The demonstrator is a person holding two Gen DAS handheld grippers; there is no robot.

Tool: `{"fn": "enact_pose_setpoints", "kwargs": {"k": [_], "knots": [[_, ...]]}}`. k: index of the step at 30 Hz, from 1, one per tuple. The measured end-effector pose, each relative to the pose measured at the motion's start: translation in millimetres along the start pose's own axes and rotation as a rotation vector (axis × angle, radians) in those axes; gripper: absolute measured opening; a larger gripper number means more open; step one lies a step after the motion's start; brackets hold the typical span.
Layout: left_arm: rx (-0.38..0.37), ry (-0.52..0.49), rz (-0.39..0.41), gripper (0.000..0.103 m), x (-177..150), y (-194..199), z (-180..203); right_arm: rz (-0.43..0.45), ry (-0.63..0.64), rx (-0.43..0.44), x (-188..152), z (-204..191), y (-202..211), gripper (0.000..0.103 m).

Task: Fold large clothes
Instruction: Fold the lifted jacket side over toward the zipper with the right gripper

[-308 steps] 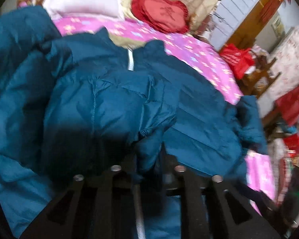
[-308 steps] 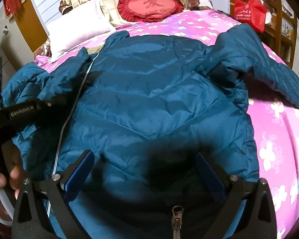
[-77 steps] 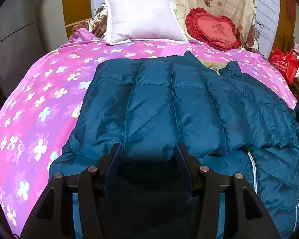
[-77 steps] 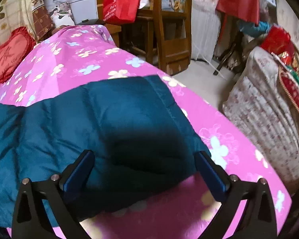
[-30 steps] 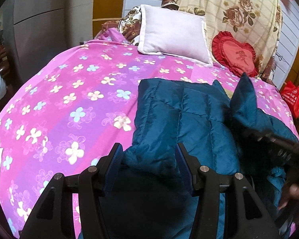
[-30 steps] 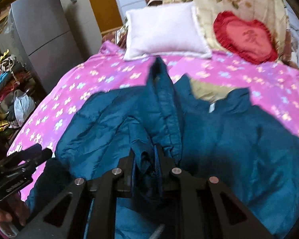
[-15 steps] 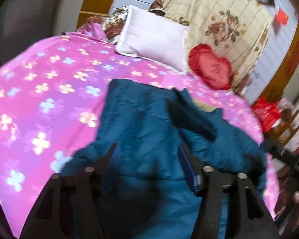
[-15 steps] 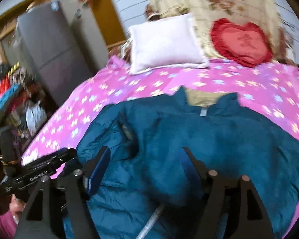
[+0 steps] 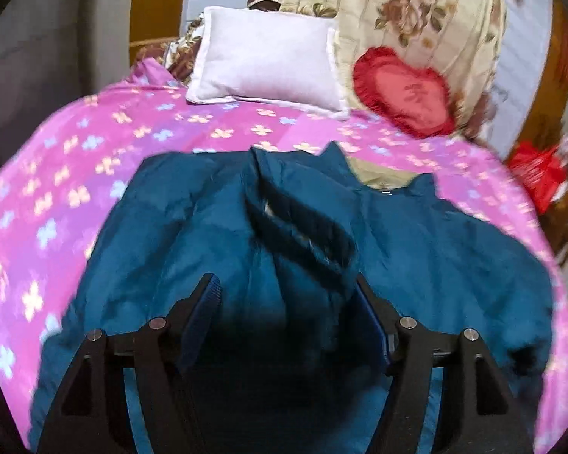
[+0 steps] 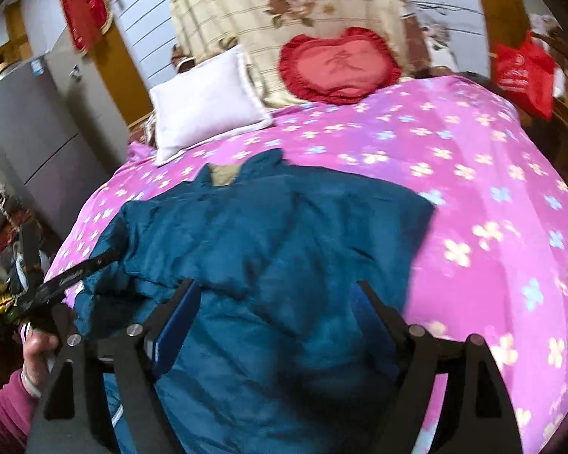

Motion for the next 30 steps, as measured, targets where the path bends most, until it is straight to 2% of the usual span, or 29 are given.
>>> {"fn": "enact_pose_setpoints", "kwargs": {"k": [1, 2, 4, 6, 7, 10, 16, 18, 20, 22, 23, 24, 27, 29, 30], "knots": [[0.001, -0.011, -0.008, 0.030, 3, -5, 1, 0.006, -0.003, -0.014, -3, 8, 3, 0.087], [-0.016, -0.016, -0.023, 0.000, 7, -12, 1, 0.007, -0.004, -0.025, -5, 12, 4, 0.091], [-0.008, 0.001, -0.038, 0.000, 13, -14, -5, 0.013, -0.011, -0.059, -7, 20, 5, 0.093], [-0.048, 0.014, 0.015, 0.000, 16, 3, -13, 0.025, -0.028, -0.081, -6, 25, 1, 0.093], [-0.051, 0.007, 0.047, 0.000, 16, 15, -19, 0.029, -0.036, -0.075, -4, 26, -4, 0.093], [-0.038, -0.011, 0.079, 0.000, 11, 34, -34, 0.026, -0.053, -0.065, 1, 23, -21, 0.093], [-0.003, 0.017, 0.016, 0.000, -10, 21, -70, 0.002, -0.048, -0.091, 25, 8, -80, 0.093], [-0.024, 0.049, -0.022, 0.000, -15, 12, -78, -0.025, -0.044, -0.120, 33, 7, -104, 0.093], [-0.057, 0.059, -0.044, 0.000, -19, 13, -82, -0.094, -0.043, -0.129, 37, 7, -132, 0.093], [-0.073, 0.064, -0.056, 0.001, -20, 20, -85, -0.108, -0.020, -0.154, 41, 4, -134, 0.093], [-0.080, 0.068, -0.064, 0.009, -19, 26, -88, -0.111, -0.014, -0.153, 43, 3, -131, 0.093], [-0.078, 0.074, -0.054, 0.012, -19, 34, -91, -0.101, -0.011, -0.145, 44, 3, -122, 0.093], [-0.066, 0.078, 0.036, 0.022, -12, 61, -96, -0.005, -0.039, -0.159, 44, 10, -84, 0.093], [-0.061, 0.083, 0.069, 0.036, -6, 68, -94, 0.031, -0.033, -0.154, 44, 10, -67, 0.093], [-0.059, 0.085, 0.074, 0.036, -3, 66, -92, 0.032, -0.017, -0.160, 45, 8, -64, 0.093]]}}
Point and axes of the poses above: each gripper's, at about its wrist camera, not at the fingertips, and y roughly against the way its jaws point, z to its right, x to its top, the point moved 4 cm from there along -y, roughly the way its jaws point, and after that the axes turned 9 degrees about -z, right-handed, at the moved point
